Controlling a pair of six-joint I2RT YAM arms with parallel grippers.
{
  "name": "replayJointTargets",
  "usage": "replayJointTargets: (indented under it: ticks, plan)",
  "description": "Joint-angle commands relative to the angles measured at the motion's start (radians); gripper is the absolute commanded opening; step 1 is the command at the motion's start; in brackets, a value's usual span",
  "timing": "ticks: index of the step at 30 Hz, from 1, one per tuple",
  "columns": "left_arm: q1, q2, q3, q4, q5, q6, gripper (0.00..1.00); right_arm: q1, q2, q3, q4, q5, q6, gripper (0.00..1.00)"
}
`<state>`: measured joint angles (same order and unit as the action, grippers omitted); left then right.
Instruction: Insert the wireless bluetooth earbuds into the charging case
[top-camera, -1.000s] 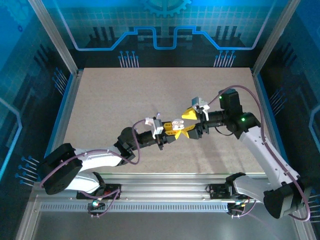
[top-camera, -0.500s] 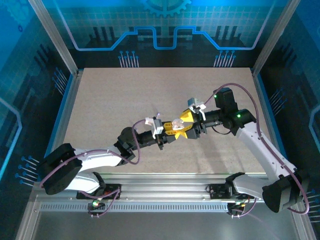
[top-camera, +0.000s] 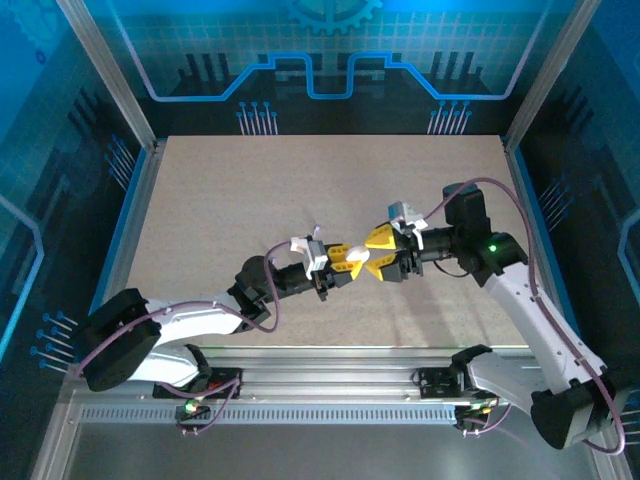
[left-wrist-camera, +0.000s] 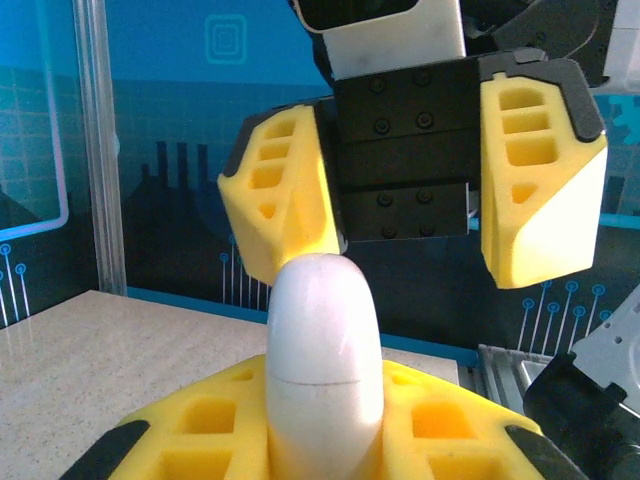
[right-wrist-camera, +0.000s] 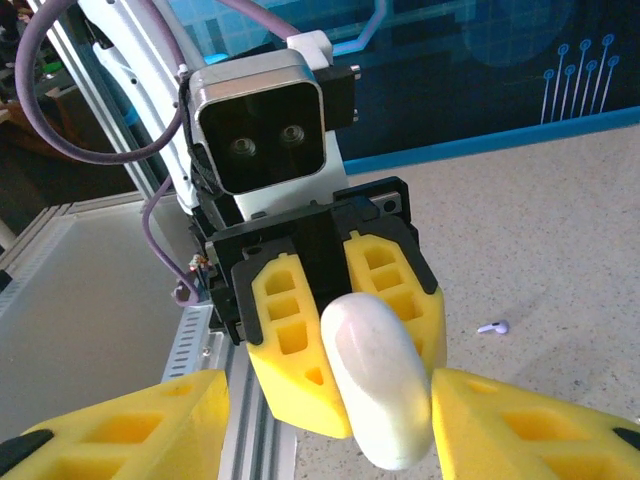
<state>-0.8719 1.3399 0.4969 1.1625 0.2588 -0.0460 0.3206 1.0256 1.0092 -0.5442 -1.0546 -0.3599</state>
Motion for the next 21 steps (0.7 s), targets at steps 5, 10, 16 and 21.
replayJointTargets:
  ticks: [5,10,16,21]
  plan:
    - [0.007,-0.015,0.022,0.008,-0.01,0.008,0.18,-0.012,-0.035,-0.036,0.056,0.043,-0.022,0.56]
    - [0.006,-0.013,0.029,0.007,0.016,0.008,0.18,-0.012,0.022,0.018,0.006,-0.015,-0.152,0.55]
    - [0.007,-0.01,0.031,0.009,0.025,-0.004,0.18,0.001,0.064,0.054,-0.069,-0.03,-0.255,0.51]
    - [0.007,-0.012,0.03,0.012,0.029,-0.004,0.18,0.008,0.086,0.073,-0.08,-0.058,-0.283,0.36]
